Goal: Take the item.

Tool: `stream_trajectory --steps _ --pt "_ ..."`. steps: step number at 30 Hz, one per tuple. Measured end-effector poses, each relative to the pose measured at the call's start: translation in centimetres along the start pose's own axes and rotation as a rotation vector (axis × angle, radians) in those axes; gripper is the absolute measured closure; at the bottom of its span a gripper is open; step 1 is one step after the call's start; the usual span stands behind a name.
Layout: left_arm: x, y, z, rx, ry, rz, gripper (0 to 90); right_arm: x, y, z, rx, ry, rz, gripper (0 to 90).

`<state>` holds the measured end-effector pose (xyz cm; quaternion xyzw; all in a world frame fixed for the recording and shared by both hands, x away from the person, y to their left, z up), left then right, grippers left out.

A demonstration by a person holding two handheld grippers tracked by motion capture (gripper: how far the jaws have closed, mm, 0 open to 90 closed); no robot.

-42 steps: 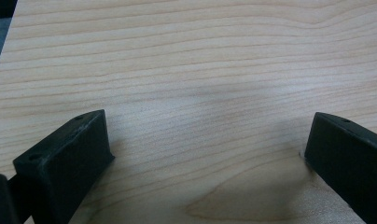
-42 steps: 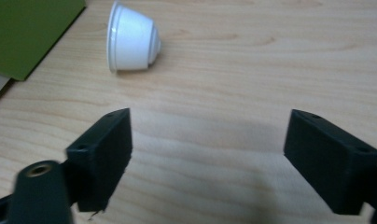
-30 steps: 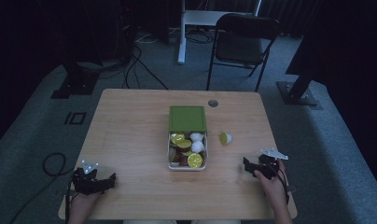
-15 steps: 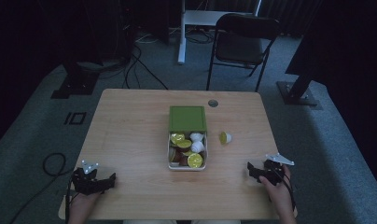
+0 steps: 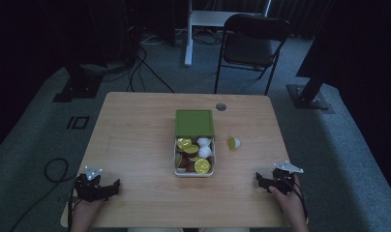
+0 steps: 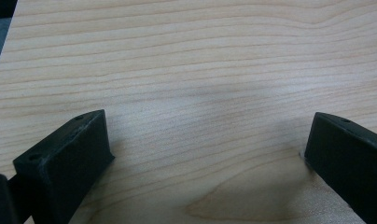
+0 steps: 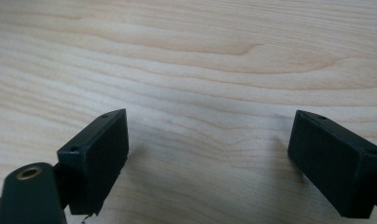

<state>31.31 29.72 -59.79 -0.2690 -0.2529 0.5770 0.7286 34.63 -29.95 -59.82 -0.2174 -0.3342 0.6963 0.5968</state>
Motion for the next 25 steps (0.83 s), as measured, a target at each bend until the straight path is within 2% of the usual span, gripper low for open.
stream_trajectory --steps 3,25 --pt "0.0 0.0 0.0 0.0 0.0 0.0 0.3 0.16 0.19 0.06 0.01 -0.005 0.053 11.9" --pt "0.0 -0.01 -0.01 0.0 0.0 0.0 0.3 0.12 0.25 0.09 0.014 -0.012 0.055 11.6"
Point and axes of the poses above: each handheld gripper's, and its own axes: z roughly backward along the jaws, y roughly out of its underside, x roughly to its left, the point moved 7 cm from there along -z, roughly forward along the jaws, and after that the axes turned 4 degrees about -z, right-handed, at the moved point
